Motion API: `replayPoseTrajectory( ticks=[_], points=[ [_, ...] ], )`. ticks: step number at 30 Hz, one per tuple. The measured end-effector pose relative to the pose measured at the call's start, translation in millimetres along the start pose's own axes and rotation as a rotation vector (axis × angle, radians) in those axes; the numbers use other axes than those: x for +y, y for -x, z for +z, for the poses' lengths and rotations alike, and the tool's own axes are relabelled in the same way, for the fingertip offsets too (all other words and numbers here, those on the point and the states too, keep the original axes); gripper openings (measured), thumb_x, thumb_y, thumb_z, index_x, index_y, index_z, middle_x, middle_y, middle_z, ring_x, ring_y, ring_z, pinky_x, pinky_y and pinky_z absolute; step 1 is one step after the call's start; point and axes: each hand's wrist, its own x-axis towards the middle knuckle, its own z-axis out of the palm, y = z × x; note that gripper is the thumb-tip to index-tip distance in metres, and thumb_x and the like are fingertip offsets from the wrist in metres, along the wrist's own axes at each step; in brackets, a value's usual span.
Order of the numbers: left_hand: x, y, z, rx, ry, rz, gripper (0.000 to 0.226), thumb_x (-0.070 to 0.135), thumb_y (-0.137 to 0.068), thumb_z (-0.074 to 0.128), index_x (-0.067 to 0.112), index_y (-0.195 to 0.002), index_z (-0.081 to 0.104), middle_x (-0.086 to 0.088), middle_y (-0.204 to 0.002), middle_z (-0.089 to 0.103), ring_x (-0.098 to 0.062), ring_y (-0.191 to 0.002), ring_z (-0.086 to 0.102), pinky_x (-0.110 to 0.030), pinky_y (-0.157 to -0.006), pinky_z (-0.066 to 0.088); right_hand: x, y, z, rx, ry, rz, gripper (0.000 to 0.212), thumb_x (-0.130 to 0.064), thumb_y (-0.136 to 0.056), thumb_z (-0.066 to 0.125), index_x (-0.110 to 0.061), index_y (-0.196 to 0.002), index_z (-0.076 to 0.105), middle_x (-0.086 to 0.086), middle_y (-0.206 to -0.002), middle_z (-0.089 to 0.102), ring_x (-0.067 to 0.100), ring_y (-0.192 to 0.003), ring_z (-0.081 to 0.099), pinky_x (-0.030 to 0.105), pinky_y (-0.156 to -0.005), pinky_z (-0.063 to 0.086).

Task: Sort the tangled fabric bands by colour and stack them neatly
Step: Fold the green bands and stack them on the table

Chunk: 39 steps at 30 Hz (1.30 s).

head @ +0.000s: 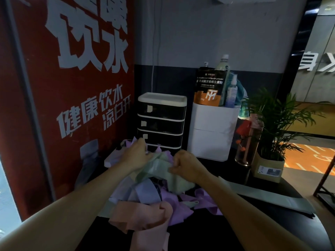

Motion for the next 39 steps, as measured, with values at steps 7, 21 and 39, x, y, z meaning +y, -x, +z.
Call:
replayPoseTrajectory(
  ticks=[7, 21, 39],
  points=[
    [-1.6, -10.8, 17.8, -0.275, -0.112, 0.023, 0.027, 0.045, -0.093, 0.048, 0.024, -0.078, 0.054, 0.002, -0.070, 0.054, -0.018, -0.071, 0.055, -0.028, -0.062, 0.038, -1.7, -5.4, 17.4, -0.040, -0.107, -0.066, 0.031, -0.015, -0.078, 0.073, -0.005, -0.102, 0.057, 0.007, -0.100, 0.059, 0.021, -0.090, 0.058, 0.030, -0.081, 0.049],
    [14.8, -15.3, -44.1, 0.208, 0.720, -0.238, 0.015, 0.023, -0.088, 0.064, 0.009, -0.087, 0.065, -0.009, -0.080, 0.062, -0.023, -0.072, 0.057, -0.029, -0.067, 0.047, 9.9, -4.7, -40.0, 0.298, -0.175, -0.060, 0.010, -0.006, -0.087, 0.059, -0.013, -0.080, 0.063, -0.008, -0.071, 0.057, -0.003, -0.061, 0.049, 0.009, -0.057, 0.036],
    [21.7, -5.7, -72.0, 0.518, 0.955, -0.307, 0.018, 0.026, -0.090, 0.062, 0.014, -0.103, 0.061, -0.002, -0.091, 0.057, -0.019, -0.090, 0.052, -0.026, -0.077, 0.038, 38.4, 19.2, -41.5, 0.157, 0.132, 0.062, 0.037, 0.009, -0.080, 0.043, -0.022, -0.059, 0.041, 0.001, -0.067, 0.049, 0.019, -0.065, 0.048, 0.024, -0.054, 0.034]
  ],
)
